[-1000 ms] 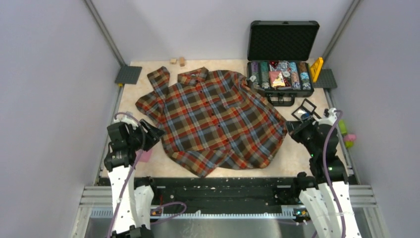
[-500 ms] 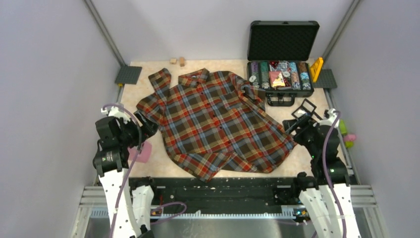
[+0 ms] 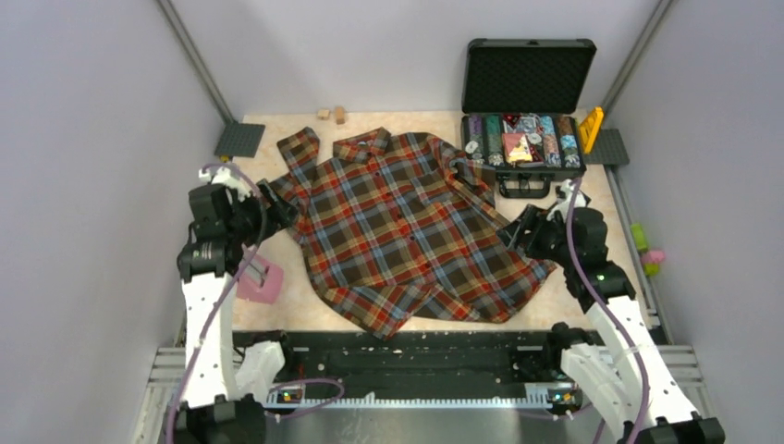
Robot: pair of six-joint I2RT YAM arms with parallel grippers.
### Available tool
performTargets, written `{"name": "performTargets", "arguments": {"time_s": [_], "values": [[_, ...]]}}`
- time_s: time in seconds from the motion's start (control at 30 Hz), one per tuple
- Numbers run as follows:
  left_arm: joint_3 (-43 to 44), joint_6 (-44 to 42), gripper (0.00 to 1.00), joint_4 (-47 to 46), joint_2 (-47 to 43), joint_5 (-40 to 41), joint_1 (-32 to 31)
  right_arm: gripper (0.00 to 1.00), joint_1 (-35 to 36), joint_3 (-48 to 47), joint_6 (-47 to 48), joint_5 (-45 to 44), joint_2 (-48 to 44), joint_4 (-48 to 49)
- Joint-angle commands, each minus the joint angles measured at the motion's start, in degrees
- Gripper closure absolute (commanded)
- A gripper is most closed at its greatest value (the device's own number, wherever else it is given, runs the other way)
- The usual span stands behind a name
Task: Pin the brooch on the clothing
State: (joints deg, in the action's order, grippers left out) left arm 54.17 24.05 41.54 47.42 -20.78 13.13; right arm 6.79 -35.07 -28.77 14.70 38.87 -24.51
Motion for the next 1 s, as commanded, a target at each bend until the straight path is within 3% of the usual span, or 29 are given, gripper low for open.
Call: {"name": "performTargets", "arguments": {"time_s": [0.0,0.2,0.37,0.57,0.67,0.97], "values": [[7.03,-0.74,0.14,-7.63,8.34,9.35,-7.72,0.29,7.0,-0.18,2.39,-0.06,1.28,6.22],[17.9,-1.82,0.17,-8.5,25.07,13.66,-14.11,0.32,18.63,1.84,0.84,-7.01,3.42,9.14],[23.94,-3.12,0.18,-10.62,39.51,18.83,-14.47,0.33,24.4,4.79,0.15,-9.39,4.29,12.71],[33.26,-0.28,0.28,-8.94,56.71,17.98,-10.99,0.38,25.88,6.74,1.26,-8.94,4.44,13.8],[34.16,0.84,0.37,-12.82,60.89,18.38,-9.9,0.4,25.91,7.07,2.74,-9.7,3.52,12.41],[39.18,1.51,0.43,-18.1,69.71,26.17,-8.56,0.44,25.91,8.91,2.54,-10.24,0.92,10.79]]}}
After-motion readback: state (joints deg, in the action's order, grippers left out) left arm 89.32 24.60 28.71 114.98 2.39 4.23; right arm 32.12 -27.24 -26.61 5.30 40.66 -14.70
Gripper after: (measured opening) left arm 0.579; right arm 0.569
